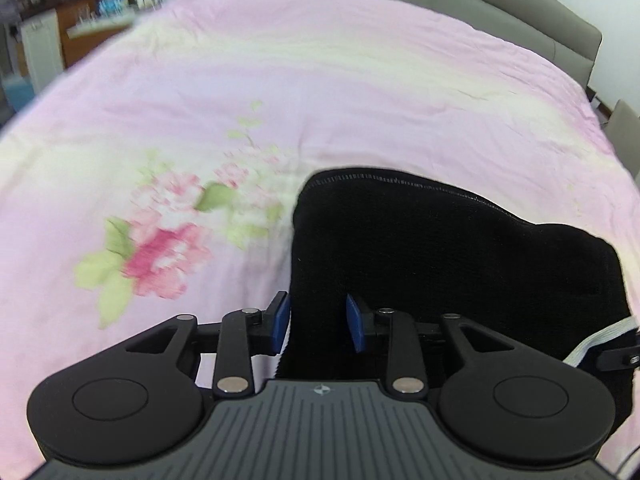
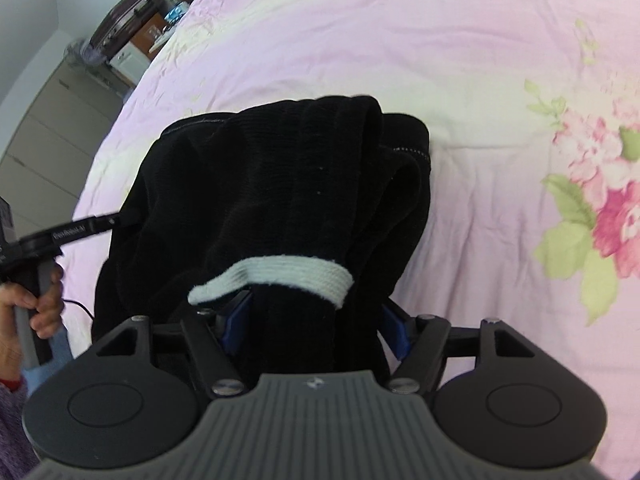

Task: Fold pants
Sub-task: 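Release the folded pants with the right tool and pull both tools back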

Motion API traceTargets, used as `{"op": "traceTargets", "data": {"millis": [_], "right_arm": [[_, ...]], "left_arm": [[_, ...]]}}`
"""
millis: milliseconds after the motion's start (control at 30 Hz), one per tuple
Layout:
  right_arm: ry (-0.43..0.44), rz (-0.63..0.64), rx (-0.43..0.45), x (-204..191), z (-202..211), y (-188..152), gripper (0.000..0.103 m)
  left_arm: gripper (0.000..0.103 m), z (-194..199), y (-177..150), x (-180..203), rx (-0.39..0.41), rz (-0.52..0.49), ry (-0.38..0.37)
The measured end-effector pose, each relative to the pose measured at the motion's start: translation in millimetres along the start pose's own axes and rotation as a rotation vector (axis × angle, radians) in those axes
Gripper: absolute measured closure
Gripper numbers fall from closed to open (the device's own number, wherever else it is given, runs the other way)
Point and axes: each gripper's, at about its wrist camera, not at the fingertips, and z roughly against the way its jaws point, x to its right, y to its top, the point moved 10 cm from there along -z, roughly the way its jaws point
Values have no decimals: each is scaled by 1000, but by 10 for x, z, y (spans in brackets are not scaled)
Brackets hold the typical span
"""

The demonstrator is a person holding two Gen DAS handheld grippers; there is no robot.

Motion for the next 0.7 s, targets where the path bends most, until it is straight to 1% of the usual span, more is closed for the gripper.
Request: {"op": "traceTargets", "data": {"millis": [67,167,233,267,300,367,433,467,567,633,700], "right_arm": [[-54,86,42,-11,163,-13,34],[-171,259,128,-87,434,-31,33],[-202,345,185,-173,576,-68,36],[-213,380,215,-208,636,-96,40],[-222,410,235,-255,659,-108,45],[-229,456,260,-338,659,-107,50],[-235,469,263,-362,602,-62,52],[-247,475,269,-356,568,-15,57],[-292,480,286,-338,466,164,57],[-301,471,265,-280,349,243,57],[-321,477,236,-217,194,307,57]], "left_arm": [[69,197,-30,38,32,-15,74],[68,456,-144,185,52,-45,154],[68,562,-221,312,70,-98,208],[68,582,-263,371,72,-126,235],[68,585,-295,417,70,-142,244],[68,532,-339,464,63,-132,228],[68,429,-329,470,64,-99,190],[68,385,-309,478,78,-88,171],[68,274,-202,529,118,-74,135],[68,183,-143,569,115,-46,102],[69,44,-110,583,90,-21,79]]}}
